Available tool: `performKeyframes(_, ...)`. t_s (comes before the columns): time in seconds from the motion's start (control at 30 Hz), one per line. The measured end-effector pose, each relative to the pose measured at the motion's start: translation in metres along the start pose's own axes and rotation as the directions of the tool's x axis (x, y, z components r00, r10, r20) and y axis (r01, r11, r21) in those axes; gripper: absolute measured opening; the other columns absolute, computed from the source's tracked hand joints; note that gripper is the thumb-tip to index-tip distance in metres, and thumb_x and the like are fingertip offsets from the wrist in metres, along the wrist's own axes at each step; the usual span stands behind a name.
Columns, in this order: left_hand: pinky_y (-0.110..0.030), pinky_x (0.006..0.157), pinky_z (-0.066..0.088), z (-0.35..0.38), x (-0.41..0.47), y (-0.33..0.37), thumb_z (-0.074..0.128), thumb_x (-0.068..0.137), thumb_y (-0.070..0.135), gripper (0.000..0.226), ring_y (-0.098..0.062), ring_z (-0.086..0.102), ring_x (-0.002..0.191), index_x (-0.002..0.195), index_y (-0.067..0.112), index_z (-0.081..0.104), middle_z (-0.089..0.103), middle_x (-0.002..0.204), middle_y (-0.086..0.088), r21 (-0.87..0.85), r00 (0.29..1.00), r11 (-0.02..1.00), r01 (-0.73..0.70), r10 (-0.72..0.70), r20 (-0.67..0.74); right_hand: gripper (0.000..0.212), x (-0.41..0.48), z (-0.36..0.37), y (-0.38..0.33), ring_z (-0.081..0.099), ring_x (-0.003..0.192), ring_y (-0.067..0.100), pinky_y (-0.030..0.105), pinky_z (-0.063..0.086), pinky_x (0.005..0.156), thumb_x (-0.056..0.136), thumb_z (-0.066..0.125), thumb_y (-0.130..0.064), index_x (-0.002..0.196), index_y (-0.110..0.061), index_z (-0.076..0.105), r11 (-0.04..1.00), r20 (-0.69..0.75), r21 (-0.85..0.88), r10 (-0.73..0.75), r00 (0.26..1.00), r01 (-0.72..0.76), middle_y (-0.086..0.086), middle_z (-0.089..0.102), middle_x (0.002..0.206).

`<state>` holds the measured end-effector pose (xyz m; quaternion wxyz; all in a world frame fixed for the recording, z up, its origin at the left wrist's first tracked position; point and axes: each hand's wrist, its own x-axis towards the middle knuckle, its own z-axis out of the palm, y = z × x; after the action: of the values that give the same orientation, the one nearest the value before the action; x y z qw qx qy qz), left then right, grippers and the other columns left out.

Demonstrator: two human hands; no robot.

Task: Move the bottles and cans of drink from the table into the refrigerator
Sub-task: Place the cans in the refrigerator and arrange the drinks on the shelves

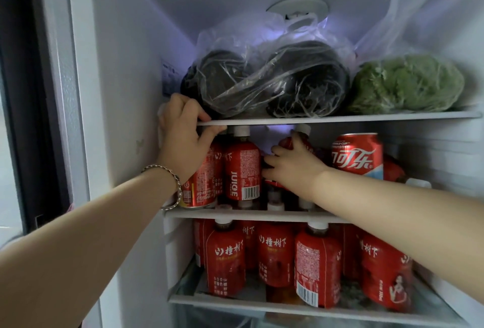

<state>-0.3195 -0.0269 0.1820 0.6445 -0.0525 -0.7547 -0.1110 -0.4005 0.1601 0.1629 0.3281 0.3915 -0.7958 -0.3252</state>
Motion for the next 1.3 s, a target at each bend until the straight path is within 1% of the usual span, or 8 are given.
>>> performKeyframes(0.1,-0.036,0.080,0.036,0.000,0.000,0.001,0.075,0.076,0.020,0.025,-0.037,0.044,0.097,0.078,0.006,0.055,0.045,0.096,-0.011,-0.001,1.000,1.000,0.005,-0.005,0.000,0.046,-0.003,0.005,-0.011,-0.009,0.141,0.044,0.064,0.012,0.108,0.094,0.044,-0.014,0.137,-0.031,0.042,0.869,0.075,0.444,0.205,0.976,-0.217,0.007,0.001,0.155)
performKeyframes(0.23,-0.028,0.078,0.033,-0.001,-0.001,0.003,0.076,0.075,0.018,0.025,-0.022,0.040,0.093,0.079,0.004,0.056,0.043,0.095,-0.009,-0.012,1.000,1.000,0.018,-0.018,-0.010,0.030,0.002,0.007,-0.023,-0.003,0.141,0.043,0.054,0.018,0.113,0.088,0.050,-0.015,0.114,-0.029,0.058,0.306,0.161,0.896,0.450,0.878,-0.321,0.000,-0.001,0.155)
performKeyframes(0.37,-0.025,0.079,0.031,-0.003,0.001,0.006,0.076,0.075,0.017,0.024,-0.017,0.035,0.092,0.079,0.003,0.057,0.041,0.096,-0.009,-0.013,1.000,1.000,0.024,-0.024,0.004,0.030,0.008,-0.011,-0.021,0.019,0.135,0.030,0.046,0.029,0.109,0.088,0.052,-0.013,0.117,-0.015,0.060,0.127,0.154,0.931,0.712,0.685,-0.342,0.007,0.029,0.142)
performKeyframes(0.47,-0.019,0.082,0.026,-0.004,0.000,0.008,0.075,0.076,0.018,0.024,-0.023,0.038,0.096,0.081,0.003,0.057,0.043,0.099,-0.011,-0.002,0.998,0.999,0.054,-0.054,0.024,0.058,0.017,-0.013,-0.022,0.027,0.131,0.036,0.042,0.029,0.105,0.089,0.057,-0.033,0.136,-0.007,0.036,-0.185,0.407,0.866,0.802,0.437,-0.465,0.019,0.029,0.141)
performKeyframes(0.53,-0.019,0.083,0.025,-0.005,0.000,0.009,0.074,0.076,0.017,0.023,-0.026,0.039,0.097,0.082,0.004,0.057,0.044,0.100,-0.014,0.004,0.998,0.998,0.063,-0.063,0.026,0.077,0.032,0.000,-0.024,0.033,0.130,0.039,0.042,0.031,0.106,0.083,0.062,-0.045,0.140,-0.005,0.028,-0.325,0.573,0.778,0.718,0.395,-0.537,0.023,0.031,0.142)
performKeyframes(0.8,-0.017,0.079,0.024,-0.003,0.001,0.008,0.074,0.076,0.017,0.022,-0.011,0.030,0.091,0.079,0.005,0.055,0.040,0.095,-0.005,-0.007,0.999,0.999,0.049,-0.049,0.008,0.095,0.044,0.009,-0.027,0.060,0.107,0.031,0.037,0.052,0.088,0.060,0.070,-0.059,0.131,-0.001,0.044,-0.503,0.671,0.741,0.576,0.467,-0.444,0.014,0.058,0.122)
performKeyframes(0.97,-0.014,0.077,0.023,-0.004,0.000,0.010,0.074,0.077,0.017,0.023,-0.011,0.030,0.092,0.081,0.003,0.056,0.045,0.099,-0.015,-0.014,0.999,0.999,0.047,-0.047,0.003,0.080,0.017,-0.008,-0.051,0.050,0.118,0.035,0.044,0.044,0.097,0.077,0.071,-0.042,0.134,-0.002,0.031,-0.380,0.566,0.813,0.695,0.443,-0.442,0.015,0.041,0.134)
performKeyframes(1.3,-0.014,0.077,0.023,-0.004,0.000,0.010,0.073,0.077,0.013,0.020,-0.012,0.031,0.093,0.081,0.002,0.057,0.046,0.099,-0.016,-0.048,0.998,0.997,0.061,-0.061,-0.002,0.066,-0.011,-0.011,-0.047,0.056,0.109,0.028,0.041,0.049,0.094,0.072,0.076,-0.036,0.125,-0.010,0.047,-0.434,0.545,0.838,0.633,0.551,-0.331,0.011,0.052,0.125)
